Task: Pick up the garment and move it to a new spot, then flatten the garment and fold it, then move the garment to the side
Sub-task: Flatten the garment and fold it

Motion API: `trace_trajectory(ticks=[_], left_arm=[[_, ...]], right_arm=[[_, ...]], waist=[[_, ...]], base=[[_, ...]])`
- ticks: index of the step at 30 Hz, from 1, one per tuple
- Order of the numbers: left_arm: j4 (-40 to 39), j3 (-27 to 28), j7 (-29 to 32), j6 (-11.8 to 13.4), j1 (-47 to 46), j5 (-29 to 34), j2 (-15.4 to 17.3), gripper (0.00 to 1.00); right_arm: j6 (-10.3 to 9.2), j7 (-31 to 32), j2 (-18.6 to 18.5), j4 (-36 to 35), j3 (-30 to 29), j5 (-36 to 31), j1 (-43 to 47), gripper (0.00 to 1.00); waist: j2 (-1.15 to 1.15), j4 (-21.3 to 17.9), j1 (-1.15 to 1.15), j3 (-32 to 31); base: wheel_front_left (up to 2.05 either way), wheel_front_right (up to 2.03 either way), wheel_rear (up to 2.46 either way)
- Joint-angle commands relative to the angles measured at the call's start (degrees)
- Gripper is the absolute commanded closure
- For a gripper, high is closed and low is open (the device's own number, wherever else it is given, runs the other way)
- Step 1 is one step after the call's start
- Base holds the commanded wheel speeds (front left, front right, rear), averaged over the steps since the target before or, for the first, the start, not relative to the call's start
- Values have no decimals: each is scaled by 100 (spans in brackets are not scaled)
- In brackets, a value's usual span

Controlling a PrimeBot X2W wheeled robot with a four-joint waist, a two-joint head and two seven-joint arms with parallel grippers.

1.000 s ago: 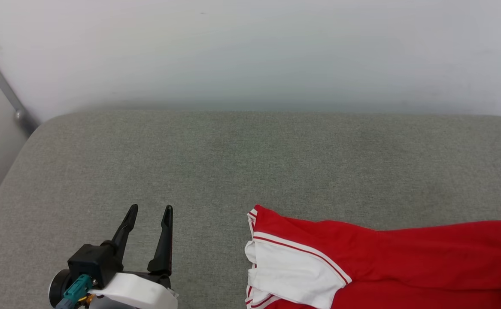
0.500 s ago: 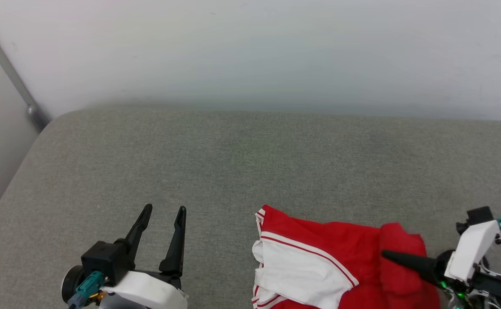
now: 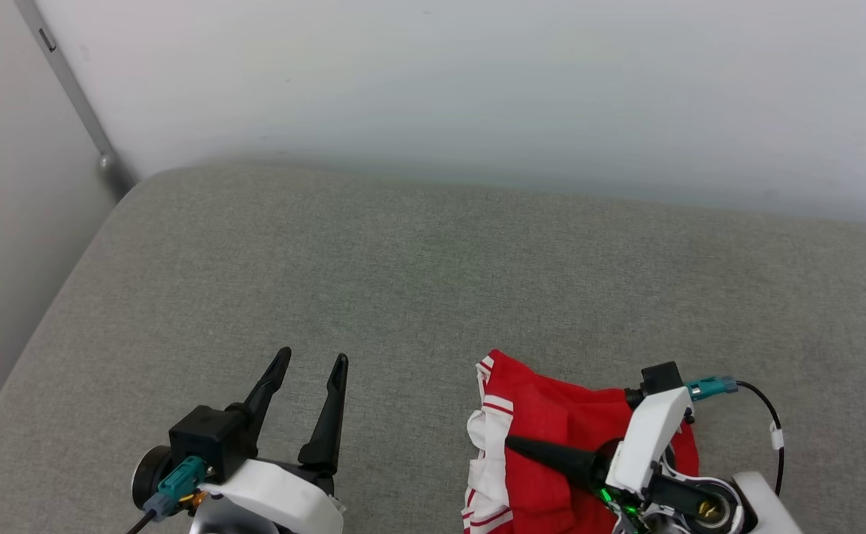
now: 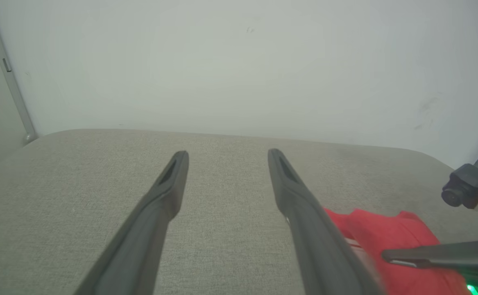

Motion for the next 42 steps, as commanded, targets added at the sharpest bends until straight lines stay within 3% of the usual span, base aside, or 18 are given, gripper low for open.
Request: trace_trajectory(ticks=[1,2,3,4,7,11,13,14,15,17,20,25,31,42], left_arm=[[16,1,-20,-6,-84,-7,-8,0],[29,-3,-28,-13,-87,-12,-10,0],[41,-2,-32,-19,-86,-18,-9,0],[52,-1,-36,-21,-82,-23,-7,0],[76,16,-61,-15,-60,-35,2,0],[99,41,-83,27,-9,-44,15,0],[103,78,-92,67,29,-63,35,0],[103,120,-118,93,45,-77,54,0],[103,120,-118,93,45,-77,54,0],[95,163,-129,139,80,-82,69,0],[98,239,-165,187,139,-95,104,0],[123,344,-219,248,238,-137,143,0],[172,425,-282,302,306,-88,166,0],[245,610,-374,499,635,-45,140,0]], right_arm=[[0,-66,-4,36,25,-9,-81,100],[0,-202,-3,109,130,-58,-105,93],[0,-339,-3,143,226,-105,-143,70],[1,-475,-3,138,302,-93,-183,0],[0,-722,-3,85,515,-62,-237,0],[0,-1072,-276,-216,798,-320,-361,0],[0,-1545,-642,-585,1025,-722,-387,0],[0,-2098,-1029,-778,1137,-1284,-415,0],[0,-2098,-1029,-778,1137,-1284,-415,0],[0,-2641,-1353,-841,1172,-1914,-369,0],[-1,-3244,-1781,-818,959,-2717,-196,0],[0,-4048,-2086,-771,1,-3844,176,0],[0,-4848,-1855,-1517,-1086,-5146,782,0],[-1,-4666,-936,-3140,-1283,-5858,1987,0]], waist=[[0,22,0,18],[0,34,0,27],[0,42,0,36],[0,46,0,44],[0,30,0,63],[0,-59,0,54],[0,-167,0,31],[0,-246,0,9],[0,-246,0,9],[0,-340,0,-19],[0,-504,0,-56],[0,-750,0,-101],[0,-941,0,-130],[0,-994,0,-275]], base=[[0,0,0],[0,0,0],[0,0,0],[0,0,0],[0,0,0],[0,0,0],[0,0,0],[0,0,0],[0,0,0],[0,0,0],[0,0,0],[0,0,0],[0,0,0],[0,0,0]])
